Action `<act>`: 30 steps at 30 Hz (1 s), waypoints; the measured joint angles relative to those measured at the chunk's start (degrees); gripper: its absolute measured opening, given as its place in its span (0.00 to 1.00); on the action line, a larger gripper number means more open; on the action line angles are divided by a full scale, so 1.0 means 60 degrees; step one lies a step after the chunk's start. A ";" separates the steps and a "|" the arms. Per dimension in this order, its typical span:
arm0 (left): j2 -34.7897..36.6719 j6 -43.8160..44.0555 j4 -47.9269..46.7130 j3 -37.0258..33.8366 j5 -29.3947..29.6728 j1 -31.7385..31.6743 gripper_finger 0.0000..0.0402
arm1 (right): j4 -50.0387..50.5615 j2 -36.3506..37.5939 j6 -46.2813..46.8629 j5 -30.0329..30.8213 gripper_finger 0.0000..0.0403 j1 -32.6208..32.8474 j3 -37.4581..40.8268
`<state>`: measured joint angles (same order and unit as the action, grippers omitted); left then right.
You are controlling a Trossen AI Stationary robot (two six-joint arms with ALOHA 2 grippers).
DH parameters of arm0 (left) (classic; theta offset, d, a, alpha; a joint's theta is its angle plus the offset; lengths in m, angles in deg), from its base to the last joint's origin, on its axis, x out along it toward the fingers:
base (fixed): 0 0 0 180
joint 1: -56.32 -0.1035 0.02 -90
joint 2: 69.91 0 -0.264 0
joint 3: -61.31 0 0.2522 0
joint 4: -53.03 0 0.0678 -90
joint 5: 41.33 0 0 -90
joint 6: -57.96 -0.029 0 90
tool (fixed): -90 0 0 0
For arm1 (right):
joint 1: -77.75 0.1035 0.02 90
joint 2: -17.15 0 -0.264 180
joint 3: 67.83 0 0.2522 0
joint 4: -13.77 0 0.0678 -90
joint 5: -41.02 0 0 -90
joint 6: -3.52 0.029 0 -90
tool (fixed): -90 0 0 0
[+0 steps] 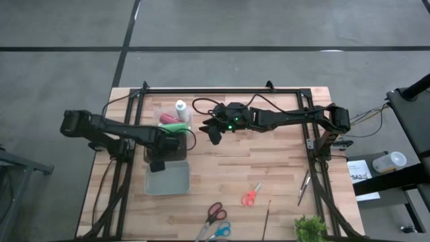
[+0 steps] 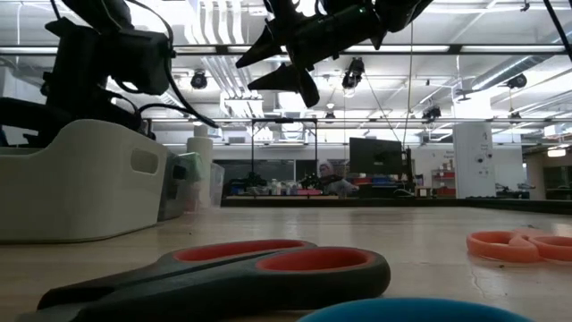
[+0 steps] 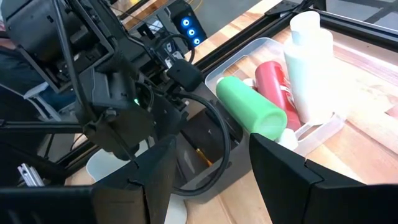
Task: Pick & Place Paint Supplies
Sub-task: Put the top orange paint brush into the black bin
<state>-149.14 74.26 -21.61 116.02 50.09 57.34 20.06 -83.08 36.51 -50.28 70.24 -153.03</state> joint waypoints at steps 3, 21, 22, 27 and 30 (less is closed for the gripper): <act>0.0116 0.0000 0.0015 0.0004 0.0002 -0.0007 0.07 | 0.0000 -0.0003 0.0000 -0.0004 0.49 0.0000 0.0000; 0.0271 0.0033 0.0433 0.0066 -0.0048 -0.0007 0.07 | -0.0007 -0.0003 0.0000 -0.0025 0.49 -0.0004 -0.0004; 0.0271 0.0030 0.0430 0.0066 -0.0171 -0.0007 0.08 | -0.0007 -0.0003 0.0000 -0.0025 0.49 -0.0006 -0.0004; 0.0271 0.0066 0.0430 0.0066 -0.0278 -0.0007 0.15 | -0.0007 -0.0003 0.0000 -0.0025 0.49 -0.0007 -0.0004; 0.0271 0.0237 0.0441 0.0066 -0.0279 -0.0007 0.21 | -0.0007 -0.0003 0.0000 -0.0025 0.49 -0.0007 -0.0004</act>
<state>-147.52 75.68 -18.97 116.41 48.42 57.29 20.02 -83.10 36.51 -50.43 70.20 -153.05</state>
